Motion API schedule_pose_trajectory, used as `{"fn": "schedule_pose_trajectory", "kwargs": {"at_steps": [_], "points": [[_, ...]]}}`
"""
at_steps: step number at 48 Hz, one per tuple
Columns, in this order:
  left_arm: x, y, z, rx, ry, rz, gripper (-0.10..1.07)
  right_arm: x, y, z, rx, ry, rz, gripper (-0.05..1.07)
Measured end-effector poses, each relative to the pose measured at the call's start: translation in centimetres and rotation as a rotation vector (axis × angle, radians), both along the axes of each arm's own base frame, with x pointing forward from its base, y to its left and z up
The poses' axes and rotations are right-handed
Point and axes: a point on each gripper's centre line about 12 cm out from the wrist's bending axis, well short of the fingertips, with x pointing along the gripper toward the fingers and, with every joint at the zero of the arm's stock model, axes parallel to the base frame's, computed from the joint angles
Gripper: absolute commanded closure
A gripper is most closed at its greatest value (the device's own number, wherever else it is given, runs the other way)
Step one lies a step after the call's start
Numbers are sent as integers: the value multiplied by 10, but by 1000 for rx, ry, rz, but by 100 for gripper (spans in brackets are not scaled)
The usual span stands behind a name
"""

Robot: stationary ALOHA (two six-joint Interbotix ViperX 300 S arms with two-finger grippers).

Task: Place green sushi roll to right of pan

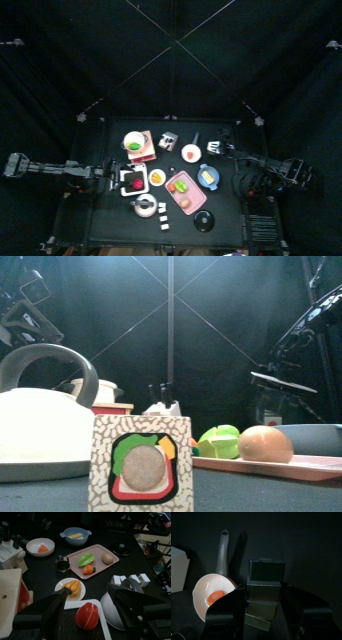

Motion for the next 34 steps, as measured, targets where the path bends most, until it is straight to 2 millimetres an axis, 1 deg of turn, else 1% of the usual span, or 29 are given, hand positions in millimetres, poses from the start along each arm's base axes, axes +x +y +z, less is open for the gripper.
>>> {"fn": "schedule_pose_trajectory", "kwargs": {"at_steps": [6,16,23,34], "points": [[0,1,0,-4,1,6,0,1,-6,-13,18,-2,4,28],[0,1,0,-15,1,11,0,5,-12,-28,43,-5,20,17],[0,1,0,-15,0,13,0,8,-15,-32,48,3,22,9],[0,2,0,-17,1,15,0,12,-18,-29,35,3,32,8]]}}
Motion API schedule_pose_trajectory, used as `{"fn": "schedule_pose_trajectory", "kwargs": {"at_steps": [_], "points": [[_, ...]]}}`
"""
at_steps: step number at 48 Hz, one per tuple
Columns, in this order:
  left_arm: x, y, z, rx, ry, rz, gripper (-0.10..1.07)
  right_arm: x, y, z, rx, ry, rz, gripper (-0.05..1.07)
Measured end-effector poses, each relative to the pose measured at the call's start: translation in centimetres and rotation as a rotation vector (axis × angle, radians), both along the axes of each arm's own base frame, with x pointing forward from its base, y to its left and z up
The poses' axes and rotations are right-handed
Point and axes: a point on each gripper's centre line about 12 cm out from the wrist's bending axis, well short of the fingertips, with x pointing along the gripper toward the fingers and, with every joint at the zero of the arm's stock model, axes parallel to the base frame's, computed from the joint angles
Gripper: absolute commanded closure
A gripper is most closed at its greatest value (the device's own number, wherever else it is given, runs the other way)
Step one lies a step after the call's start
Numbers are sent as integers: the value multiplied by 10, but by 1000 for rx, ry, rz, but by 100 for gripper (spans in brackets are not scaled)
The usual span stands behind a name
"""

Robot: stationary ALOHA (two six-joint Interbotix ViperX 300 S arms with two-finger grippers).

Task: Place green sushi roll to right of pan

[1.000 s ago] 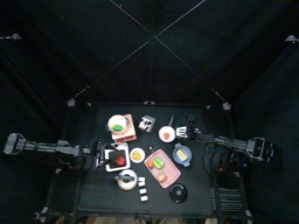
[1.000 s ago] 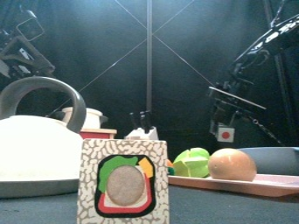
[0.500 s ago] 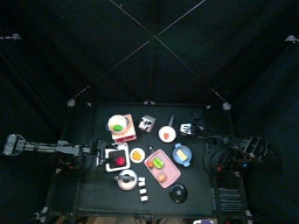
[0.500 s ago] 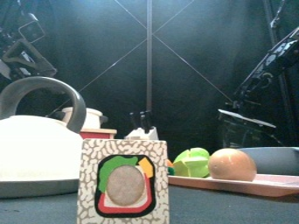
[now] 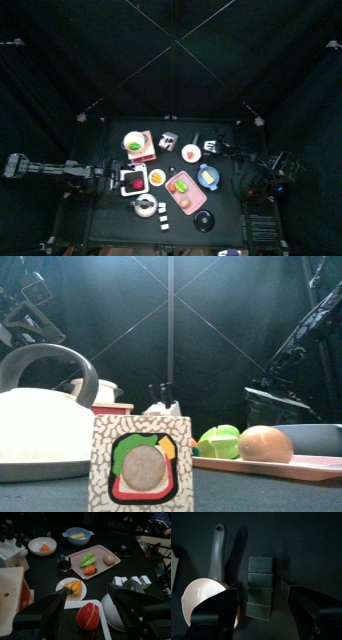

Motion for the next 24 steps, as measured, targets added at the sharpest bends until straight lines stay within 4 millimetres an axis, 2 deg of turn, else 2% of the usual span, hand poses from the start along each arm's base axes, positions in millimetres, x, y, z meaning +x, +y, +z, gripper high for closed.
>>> {"fn": "schedule_pose_trajectory", "kwargs": {"at_steps": [24], "points": [[-1,0,-2,1,6,-1,0,4,5,0,-1,4,22,8]]}}
